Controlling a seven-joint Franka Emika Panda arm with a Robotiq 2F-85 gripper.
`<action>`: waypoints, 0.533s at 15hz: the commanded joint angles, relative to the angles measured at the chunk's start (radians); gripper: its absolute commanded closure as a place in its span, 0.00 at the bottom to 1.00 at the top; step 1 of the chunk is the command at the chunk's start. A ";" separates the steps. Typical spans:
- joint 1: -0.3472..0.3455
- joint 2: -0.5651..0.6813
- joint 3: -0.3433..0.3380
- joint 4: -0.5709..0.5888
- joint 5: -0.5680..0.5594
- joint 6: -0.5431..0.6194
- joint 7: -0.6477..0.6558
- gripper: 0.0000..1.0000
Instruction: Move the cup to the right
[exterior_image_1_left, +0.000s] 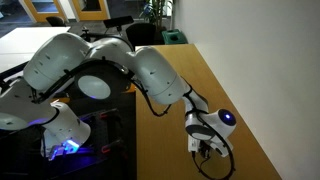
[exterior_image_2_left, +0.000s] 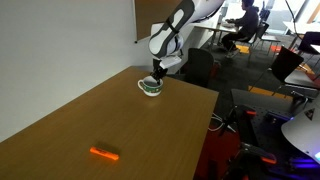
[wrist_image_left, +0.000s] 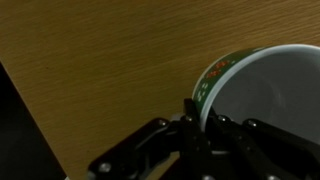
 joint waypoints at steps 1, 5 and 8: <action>0.009 0.002 -0.012 0.042 0.011 -0.046 0.023 0.97; 0.009 -0.001 -0.009 0.037 0.013 -0.034 0.020 0.81; 0.014 -0.010 -0.010 0.030 0.010 -0.020 0.019 0.63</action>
